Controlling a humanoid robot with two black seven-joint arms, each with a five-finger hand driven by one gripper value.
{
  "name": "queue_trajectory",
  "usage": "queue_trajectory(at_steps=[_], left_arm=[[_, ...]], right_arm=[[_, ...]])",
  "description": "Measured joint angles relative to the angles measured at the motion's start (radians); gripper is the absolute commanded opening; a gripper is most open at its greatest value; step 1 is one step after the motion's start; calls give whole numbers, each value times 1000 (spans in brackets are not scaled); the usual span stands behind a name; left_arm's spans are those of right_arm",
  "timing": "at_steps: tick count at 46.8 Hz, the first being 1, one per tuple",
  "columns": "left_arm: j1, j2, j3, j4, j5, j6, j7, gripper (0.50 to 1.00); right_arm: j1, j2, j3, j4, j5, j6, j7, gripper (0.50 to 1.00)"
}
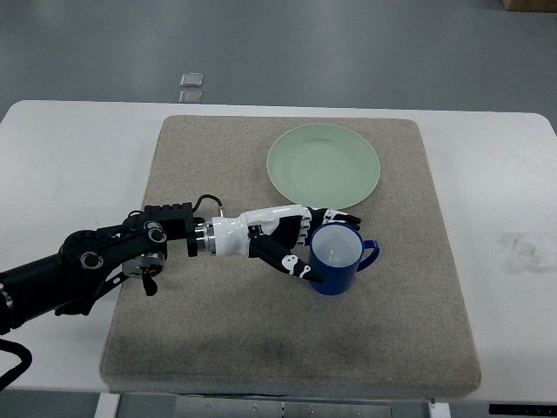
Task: Place cup left of plate with left hand
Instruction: 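Wrap the left hand fingers around the blue mug body, then slide the blue mug with the left hand past the plate, farther from robot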
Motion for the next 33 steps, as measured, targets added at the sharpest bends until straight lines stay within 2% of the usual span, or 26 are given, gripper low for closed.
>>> queue_trajectory(at_steps=[3,7,10,12,33], left_arm=[[0,-5,0,9,0,0,0,806],[0,-23,0,30,0,0,1,767],[0,-29,0,42,0,0,0,699],[0,-31,0,44,0,0,0,673],[-4,-34,-20,43,-14,0,1,675]], right_arm=[[0,0,0,0,0,0,0,932],[0,0,0,0,0,0,0,932],[0,0,0,0,0,0,0,932],[0,0,0,0,0,0,0,932],[0,0,0,0,0,0,0,932]])
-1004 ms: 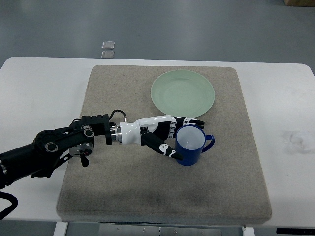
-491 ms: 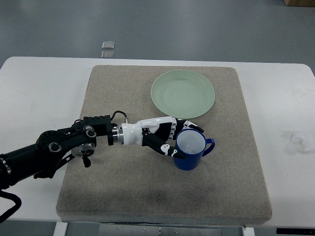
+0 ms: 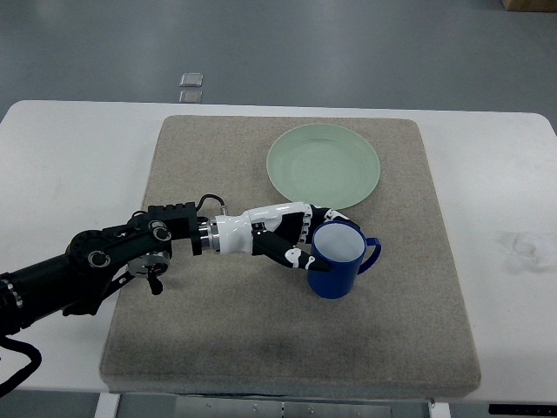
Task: Place cup left of plate with left hand
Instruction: 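Slide the blue mug with the left hand past the plate, farther from robot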
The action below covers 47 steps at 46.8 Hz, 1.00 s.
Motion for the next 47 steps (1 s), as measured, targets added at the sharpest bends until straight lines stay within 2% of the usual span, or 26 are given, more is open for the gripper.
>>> queue_trajectory(at_steps=[9,16,29,42,47], left_arm=[[-7,7,-68,-1,-8,18,0,679],[2,26,-142,7,-9,75,0,681],[10,118,-215,84,-38,168,0,692],[15,218,-223,111,-140,212,-2,701],[44,239,-224,111,-142,218,-9,728]], right_arm=[[0,0,0,0,0,0,0,932],[0,0,0,0,0,0,0,932],[0,0,0,0,0,0,0,932],[0,0,0,0,0,0,0,932],[0,0,0,0,0,0,0,932]])
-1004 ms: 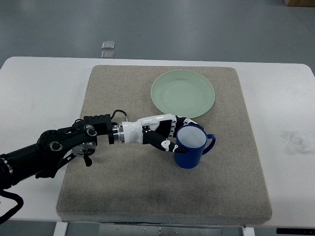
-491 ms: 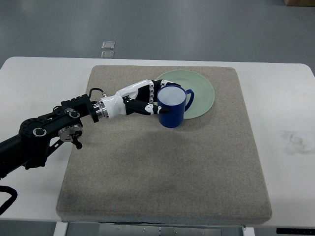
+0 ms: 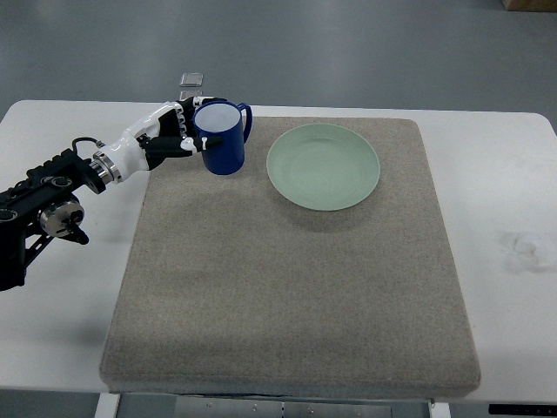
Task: Place cup left of plate with left hand
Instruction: 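Slide the blue mug with the left hand past the plate, farther from robot, then set the mug down beside the plate and open the left hand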
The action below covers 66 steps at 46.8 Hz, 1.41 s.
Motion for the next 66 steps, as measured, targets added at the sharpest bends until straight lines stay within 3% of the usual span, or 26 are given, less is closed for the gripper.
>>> queue_trajectory(at_steps=[30,37,42,54,66], left_arm=[[35,6,0,49,5,35,-68,731],[37,-13,2,50,6,37,-68,778],[37,-16,2,50,4,46,-68,840],[41,-17,11,54,7,46,-66,846],[45,-31,11,54,2,48,-66,928]], right_arm=[[0,0,0,0,0,0,0,932],[0,0,0,0,0,0,0,932],[0,0,0,0,0,0,0,932],[0,0,0,0,0,0,0,932],[0,0,0,0,0,0,0,932]])
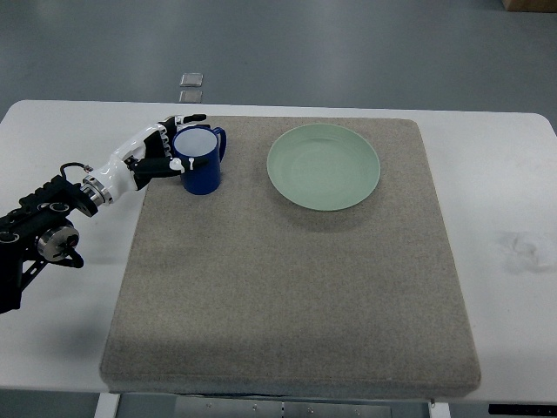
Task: Place cup left of plate with left hand
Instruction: 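Set the mug down beside the plate and open the left hand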
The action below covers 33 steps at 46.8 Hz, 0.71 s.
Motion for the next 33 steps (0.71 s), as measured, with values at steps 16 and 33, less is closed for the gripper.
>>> queue_trajectory(at_steps=[16,33], left_arm=[[3,1,-1,-2,-1,-2,1,964],[3,41,-30,-7,-40,-12,0,988]], right_arm=[[0,0,0,0,0,0,0,932],[0,0,0,0,0,0,0,932]])
